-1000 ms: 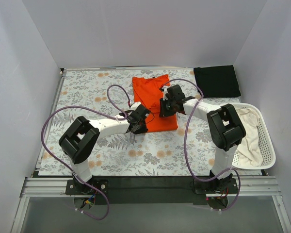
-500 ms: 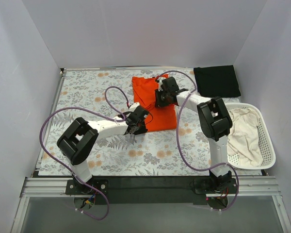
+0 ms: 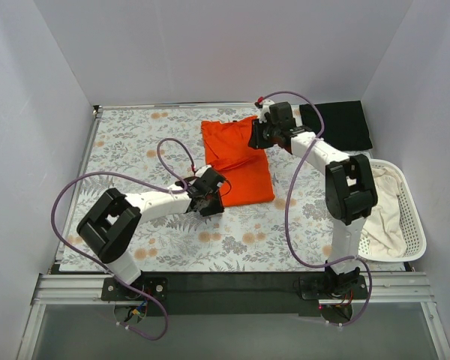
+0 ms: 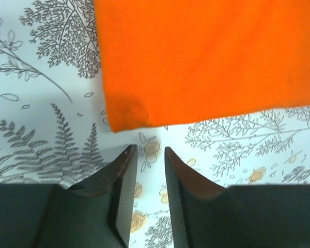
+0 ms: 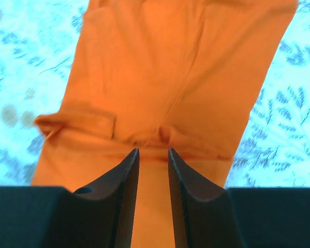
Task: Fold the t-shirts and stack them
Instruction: Fold the tshirt
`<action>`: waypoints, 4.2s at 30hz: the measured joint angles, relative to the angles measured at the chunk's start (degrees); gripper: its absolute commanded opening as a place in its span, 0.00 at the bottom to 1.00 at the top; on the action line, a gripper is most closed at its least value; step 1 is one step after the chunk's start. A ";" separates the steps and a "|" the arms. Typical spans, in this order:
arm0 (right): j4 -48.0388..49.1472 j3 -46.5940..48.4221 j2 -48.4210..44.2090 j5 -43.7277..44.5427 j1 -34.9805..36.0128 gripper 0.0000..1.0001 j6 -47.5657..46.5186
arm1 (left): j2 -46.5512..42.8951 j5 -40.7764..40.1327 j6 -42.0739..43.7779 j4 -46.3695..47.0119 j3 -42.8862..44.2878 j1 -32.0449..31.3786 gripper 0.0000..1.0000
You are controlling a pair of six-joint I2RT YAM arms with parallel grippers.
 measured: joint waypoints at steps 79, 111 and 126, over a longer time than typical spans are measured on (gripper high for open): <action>20.31 -19.80 -2.97 -37.90 -12.63 0.30 18.67 | 2.29 19.56 3.69 24.09 7.37 21.38 0.47; 28.61 -44.06 -15.23 -42.75 -15.45 0.23 18.21 | -7.65 15.72 -0.83 21.68 -10.97 13.90 0.36; 30.14 -52.04 -12.50 -38.05 -15.72 0.20 17.33 | -3.06 13.22 -2.62 21.53 -12.17 11.58 0.29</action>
